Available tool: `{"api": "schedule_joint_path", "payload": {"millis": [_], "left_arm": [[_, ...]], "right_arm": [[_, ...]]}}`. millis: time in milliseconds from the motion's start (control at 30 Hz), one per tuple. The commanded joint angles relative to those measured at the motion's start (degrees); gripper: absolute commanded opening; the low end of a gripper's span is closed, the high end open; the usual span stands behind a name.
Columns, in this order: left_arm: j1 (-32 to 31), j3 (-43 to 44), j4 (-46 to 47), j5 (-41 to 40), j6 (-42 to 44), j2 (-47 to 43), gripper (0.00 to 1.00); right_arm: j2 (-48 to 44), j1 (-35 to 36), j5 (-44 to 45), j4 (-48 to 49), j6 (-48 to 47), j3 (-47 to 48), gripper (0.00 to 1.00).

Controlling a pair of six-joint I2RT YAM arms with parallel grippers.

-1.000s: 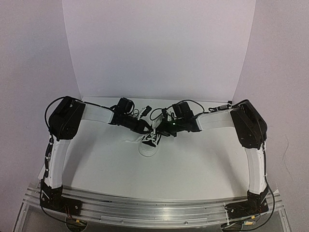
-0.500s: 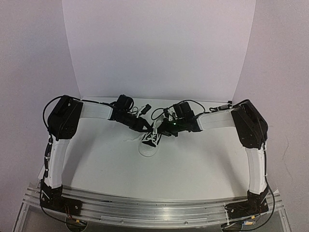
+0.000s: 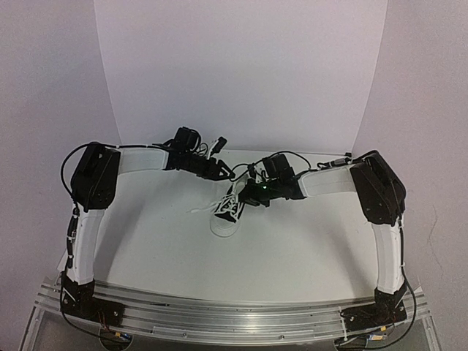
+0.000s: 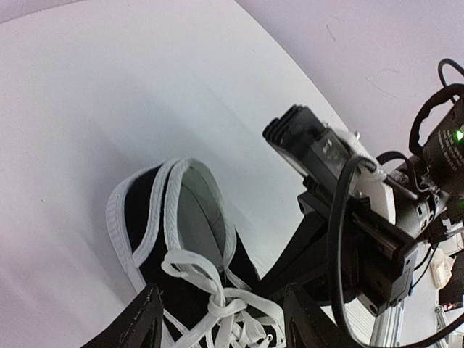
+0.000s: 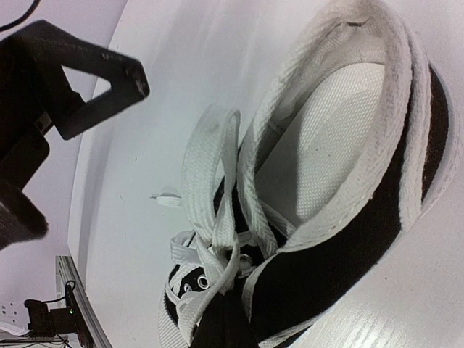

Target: Tie the shoes

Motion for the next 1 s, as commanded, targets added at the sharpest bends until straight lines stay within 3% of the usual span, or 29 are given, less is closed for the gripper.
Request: {"api": "schedule_joint_path", "payload": {"millis": [0,200,467,867,967], "left_arm": [[-1.27,4.98,1.05,-3.94,-0.81,3.0,0.56],[-1.51,7.33,-1.21,-6.95,0.48,4.81,0.5],[-1.72,6.05,-2.42,-4.31,-0.35,5.47,0.46],[-1.49,6.06,-1.65,-1.87,0.25,6.39,0.0],[-1.29,5.07,-2.06,-1.59,0.72,5.38,0.0]], "right_arm": [[-0.57,-0.34,0.03,-1.15,-0.59,1.62,0.0],[-0.45,-0.35,-0.07,-1.13,-0.66,1.81,0.0],[-0.17,-0.33,-0.07,-1.15,-0.78,1.67,0.0],[-0.91,-0.34,0.39,-1.24,-1.2,1.07,0.0],[-1.18,-0.34,0.75,-1.39,-1.44,1.13,0.0]]}}
